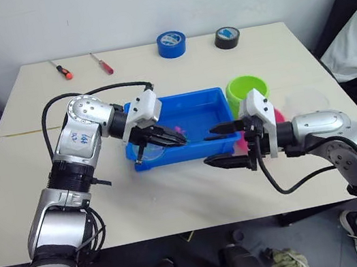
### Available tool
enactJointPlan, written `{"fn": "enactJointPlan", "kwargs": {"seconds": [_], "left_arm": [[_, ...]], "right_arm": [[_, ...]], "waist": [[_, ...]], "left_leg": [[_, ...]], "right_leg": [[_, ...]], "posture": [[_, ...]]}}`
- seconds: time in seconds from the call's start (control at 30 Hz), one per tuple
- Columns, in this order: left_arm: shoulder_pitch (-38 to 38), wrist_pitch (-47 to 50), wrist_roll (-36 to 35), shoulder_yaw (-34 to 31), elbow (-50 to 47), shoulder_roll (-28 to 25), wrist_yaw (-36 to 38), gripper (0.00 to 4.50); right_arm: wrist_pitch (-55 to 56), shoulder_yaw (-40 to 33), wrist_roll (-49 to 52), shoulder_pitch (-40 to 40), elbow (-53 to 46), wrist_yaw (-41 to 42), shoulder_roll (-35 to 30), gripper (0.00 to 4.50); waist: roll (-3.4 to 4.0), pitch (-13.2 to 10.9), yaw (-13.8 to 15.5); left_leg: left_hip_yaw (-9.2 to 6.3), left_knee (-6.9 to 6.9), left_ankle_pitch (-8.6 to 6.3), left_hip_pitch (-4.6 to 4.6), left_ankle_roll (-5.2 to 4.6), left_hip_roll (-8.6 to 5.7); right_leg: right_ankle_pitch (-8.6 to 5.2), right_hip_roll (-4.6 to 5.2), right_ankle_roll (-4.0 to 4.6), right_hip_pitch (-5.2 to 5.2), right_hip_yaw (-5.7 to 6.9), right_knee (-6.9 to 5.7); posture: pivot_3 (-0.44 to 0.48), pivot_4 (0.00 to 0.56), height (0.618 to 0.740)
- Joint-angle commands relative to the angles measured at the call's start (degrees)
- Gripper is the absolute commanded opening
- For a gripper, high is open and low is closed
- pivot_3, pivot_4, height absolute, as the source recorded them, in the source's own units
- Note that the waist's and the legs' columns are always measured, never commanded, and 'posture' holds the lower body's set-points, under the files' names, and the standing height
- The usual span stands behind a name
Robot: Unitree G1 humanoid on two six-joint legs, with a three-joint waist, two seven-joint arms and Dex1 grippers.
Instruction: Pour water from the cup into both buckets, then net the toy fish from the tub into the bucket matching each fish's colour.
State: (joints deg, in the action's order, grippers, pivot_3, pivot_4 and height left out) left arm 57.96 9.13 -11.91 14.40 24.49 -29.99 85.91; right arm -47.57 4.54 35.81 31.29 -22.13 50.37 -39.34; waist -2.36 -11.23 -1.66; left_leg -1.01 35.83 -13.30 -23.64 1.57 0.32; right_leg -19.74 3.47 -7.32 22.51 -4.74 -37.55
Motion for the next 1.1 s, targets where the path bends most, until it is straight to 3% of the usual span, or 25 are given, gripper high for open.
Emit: {"fn": "enactJointPlan", "kwargs": {"seconds": [0.03, 0.23, 0.3, 0.37, 0.57, 0.6, 1.1], "left_arm": [[1.29, -1.23, 0.44, -0.03, 0.28, 0.38, 1.0, 0.04], [1.01, -0.7, 0.19, -0.28, -0.31, 0.57, 1.02, 0.04], [0.94, -0.4, 0.07, -0.39, -0.6, 0.57, 0.89, 0.0], [0.88, -0.13, -0.03, -0.45, -0.87, 0.57, 0.83, 0.0], [0.97, 0.22, -0.05, -0.53, -1.03, 0.47, 0.86, 0.0], [0.98, 0.18, -0.01, -0.51, -0.98, 0.42, 0.9, 0.0], [1.26, 2.28, 0.98, 0.04, -1.26, -0.16, 0.22, 0.0]], "right_arm": [[0.82, 0.1, 0.01, 1.52, -0.68, 0.0, 0.8, 4.5], [1.03, 0.49, -0.75, 1.74, -0.42, 0.14, 1.23, 4.5], [1.08, 0.57, -0.88, 1.74, -0.38, 0.06, 1.19, 4.08], [1.15, 0.62, -1.04, 1.71, -0.36, 0.06, 1.15, 3.39], [1.36, 0.8, -1.72, 1.61, -0.24, 0.45, 1.05, 0.31], [1.37, 0.8, -1.82, 1.64, -0.19, 0.52, 1.1, 0.02], [1.57, 0.76, -1.91, 1.66, -0.1, 1.39, 0.81, 0.02]], "waist": [[0.0, 0.0, -0.04], [0.0, 0.0, 0.02], [0.0, 0.0, 0.03], [0.0, 0.0, 0.02], [0.0, 0.0, 0.03], [0.0, 0.0, 0.02], [0.0, 0.0, 0.02]], "left_leg": [[0.0, 0.01, 0.0, 0.0, 0.0, 0.0], [-0.01, 0.12, -0.04, -0.08, -0.02, 0.02], [-0.01, 0.14, -0.05, -0.09, -0.03, 0.02], [-0.02, 0.14, -0.05, -0.09, -0.03, 0.01], [-0.02, 0.14, -0.06, -0.1, -0.03, 0.01], [-0.02, 0.14, -0.06, -0.1, -0.03, 0.01], [-0.02, 0.15, -0.06, -0.1, -0.03, 0.01]], "right_leg": [[0.0, 0.0, 0.0, 0.0, 0.0, -0.01], [0.0, 0.0, 0.0, 0.03, 0.02, -0.03], [0.0, 0.01, 0.0, 0.03, 0.02, -0.03], [0.0, 0.0, 0.0, 0.03, 0.02, -0.03], [0.0, 0.0, 0.0, 0.03, 0.02, -0.03], [0.0, 0.01, 0.0, 0.03, 0.02, -0.03], [0.0, 0.0, 0.0, 0.03, 0.02, -0.03]], "posture": [[0.0, 0.15, 0.734], [0.0, 0.15, 0.734], [0.0, 0.15, 0.734], [0.0, 0.15, 0.734], [0.0, 0.15, 0.734], [0.0, 0.15, 0.734], [0.0, 0.15, 0.734]]}}
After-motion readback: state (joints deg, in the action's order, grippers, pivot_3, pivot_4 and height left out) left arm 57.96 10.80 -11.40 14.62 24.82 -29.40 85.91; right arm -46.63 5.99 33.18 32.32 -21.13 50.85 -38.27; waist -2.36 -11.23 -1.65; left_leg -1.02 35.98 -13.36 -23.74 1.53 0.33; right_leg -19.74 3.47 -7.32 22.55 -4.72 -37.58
